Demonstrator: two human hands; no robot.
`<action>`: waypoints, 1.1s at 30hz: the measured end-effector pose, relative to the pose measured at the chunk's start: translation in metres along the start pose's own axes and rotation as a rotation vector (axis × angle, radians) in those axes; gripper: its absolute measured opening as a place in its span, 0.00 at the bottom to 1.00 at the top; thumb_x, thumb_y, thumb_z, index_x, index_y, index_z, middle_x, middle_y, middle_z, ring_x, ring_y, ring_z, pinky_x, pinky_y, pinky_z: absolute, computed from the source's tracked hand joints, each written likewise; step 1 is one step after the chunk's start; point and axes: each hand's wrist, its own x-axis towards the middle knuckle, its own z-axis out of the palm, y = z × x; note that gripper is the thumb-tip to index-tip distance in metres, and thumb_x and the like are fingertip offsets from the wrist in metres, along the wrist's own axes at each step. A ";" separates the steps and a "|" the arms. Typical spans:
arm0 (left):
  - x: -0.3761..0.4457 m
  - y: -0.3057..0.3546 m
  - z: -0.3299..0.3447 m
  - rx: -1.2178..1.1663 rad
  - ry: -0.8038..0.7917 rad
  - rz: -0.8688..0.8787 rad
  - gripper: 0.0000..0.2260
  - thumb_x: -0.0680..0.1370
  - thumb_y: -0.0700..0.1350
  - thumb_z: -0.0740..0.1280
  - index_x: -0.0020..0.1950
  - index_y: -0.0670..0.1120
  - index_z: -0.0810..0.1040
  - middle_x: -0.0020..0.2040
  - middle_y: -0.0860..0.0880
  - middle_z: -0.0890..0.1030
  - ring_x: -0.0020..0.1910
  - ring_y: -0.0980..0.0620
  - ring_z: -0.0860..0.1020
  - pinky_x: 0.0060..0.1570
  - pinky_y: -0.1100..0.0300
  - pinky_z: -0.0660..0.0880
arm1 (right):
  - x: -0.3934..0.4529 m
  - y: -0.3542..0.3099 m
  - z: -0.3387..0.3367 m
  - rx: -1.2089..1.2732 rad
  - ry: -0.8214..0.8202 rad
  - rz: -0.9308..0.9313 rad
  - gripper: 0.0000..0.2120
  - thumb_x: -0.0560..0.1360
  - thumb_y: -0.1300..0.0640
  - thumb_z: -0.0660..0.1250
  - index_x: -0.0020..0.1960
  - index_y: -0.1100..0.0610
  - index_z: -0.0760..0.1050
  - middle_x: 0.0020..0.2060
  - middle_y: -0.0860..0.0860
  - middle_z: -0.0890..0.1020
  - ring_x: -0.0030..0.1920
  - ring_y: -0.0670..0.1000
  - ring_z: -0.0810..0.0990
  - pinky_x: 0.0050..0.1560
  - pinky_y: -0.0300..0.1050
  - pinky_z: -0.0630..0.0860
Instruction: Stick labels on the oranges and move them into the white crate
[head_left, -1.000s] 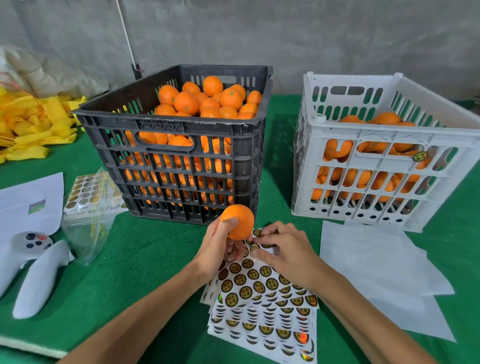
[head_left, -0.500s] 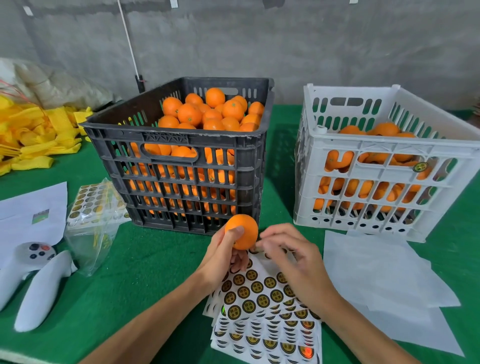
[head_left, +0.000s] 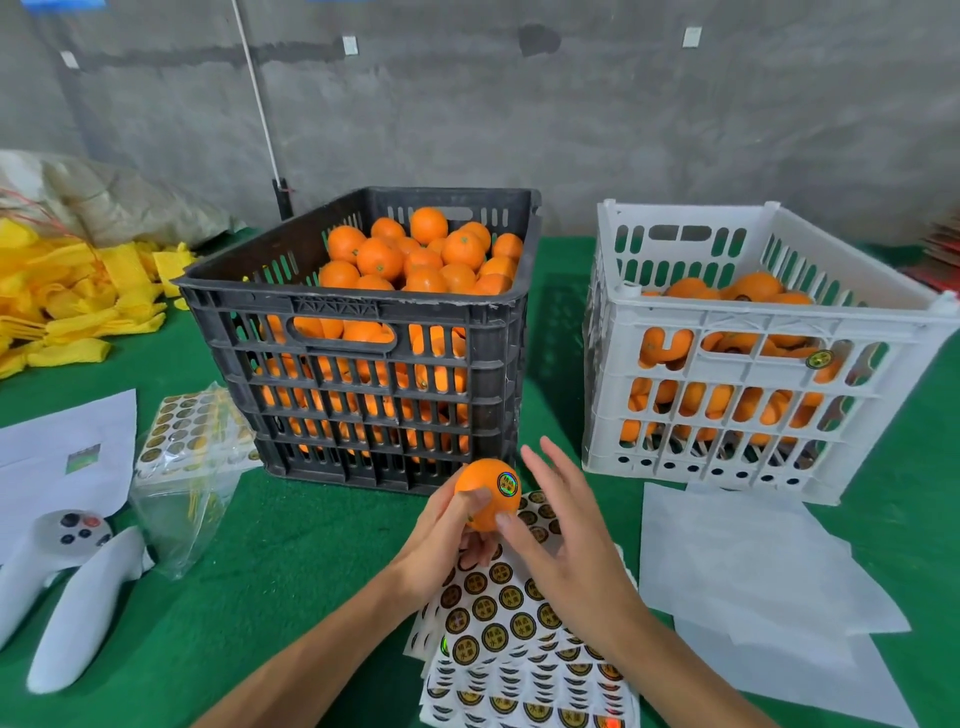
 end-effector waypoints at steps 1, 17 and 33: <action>-0.001 0.000 0.002 0.003 0.020 -0.009 0.16 0.77 0.59 0.64 0.57 0.50 0.78 0.35 0.47 0.77 0.30 0.50 0.72 0.30 0.61 0.69 | -0.001 0.002 -0.002 -0.111 0.025 -0.107 0.29 0.81 0.39 0.63 0.80 0.39 0.59 0.80 0.33 0.53 0.79 0.38 0.53 0.77 0.47 0.60; 0.045 0.177 0.069 0.362 -0.032 0.518 0.15 0.79 0.59 0.67 0.65 0.61 0.77 0.56 0.56 0.84 0.55 0.54 0.85 0.52 0.52 0.84 | 0.106 -0.036 -0.157 -0.700 0.573 -0.311 0.26 0.81 0.51 0.68 0.75 0.60 0.70 0.75 0.58 0.70 0.74 0.59 0.70 0.73 0.58 0.69; 0.129 0.254 -0.117 1.438 -0.132 -0.880 0.24 0.83 0.56 0.67 0.75 0.44 0.76 0.70 0.44 0.78 0.63 0.43 0.78 0.54 0.53 0.74 | 0.180 -0.087 -0.067 -0.153 0.150 -0.340 0.26 0.86 0.47 0.47 0.59 0.51 0.84 0.53 0.44 0.84 0.56 0.44 0.75 0.71 0.52 0.65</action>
